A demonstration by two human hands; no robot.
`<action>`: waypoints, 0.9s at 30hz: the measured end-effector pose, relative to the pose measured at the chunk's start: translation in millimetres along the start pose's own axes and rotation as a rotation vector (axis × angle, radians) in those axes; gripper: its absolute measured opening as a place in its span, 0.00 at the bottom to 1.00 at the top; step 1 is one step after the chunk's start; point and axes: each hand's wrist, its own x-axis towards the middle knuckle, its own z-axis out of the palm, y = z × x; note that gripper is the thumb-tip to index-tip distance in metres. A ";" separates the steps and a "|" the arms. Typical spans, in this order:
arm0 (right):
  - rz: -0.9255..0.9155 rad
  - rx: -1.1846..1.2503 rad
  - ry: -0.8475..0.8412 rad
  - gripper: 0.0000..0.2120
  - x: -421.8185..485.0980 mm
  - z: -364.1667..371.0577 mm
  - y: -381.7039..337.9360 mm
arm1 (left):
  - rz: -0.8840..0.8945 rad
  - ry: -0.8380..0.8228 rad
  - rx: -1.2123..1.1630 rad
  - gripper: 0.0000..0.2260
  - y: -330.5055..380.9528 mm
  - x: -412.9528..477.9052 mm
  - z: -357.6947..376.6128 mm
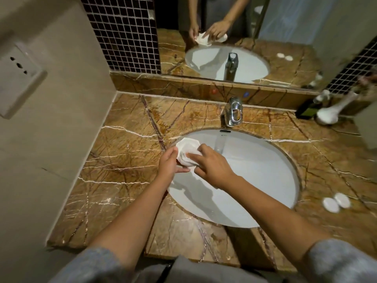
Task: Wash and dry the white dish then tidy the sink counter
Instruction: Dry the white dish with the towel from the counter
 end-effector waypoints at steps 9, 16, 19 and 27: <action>0.096 -0.028 0.128 0.18 -11.6 -24.8 42.0 | -0.002 -0.049 0.178 0.18 -11.4 -4.8 40.4; 0.259 0.026 0.027 0.18 -23.1 -9.1 50.0 | 0.069 0.022 0.123 0.18 -12.7 -0.7 78.9; 0.333 0.213 -0.030 0.17 -25.7 -15.1 57.2 | 0.116 0.024 0.150 0.15 -17.2 1.5 83.0; 0.961 1.313 0.382 0.05 -25.4 -41.5 91.2 | -0.013 -0.146 0.077 0.09 -21.7 17.2 71.4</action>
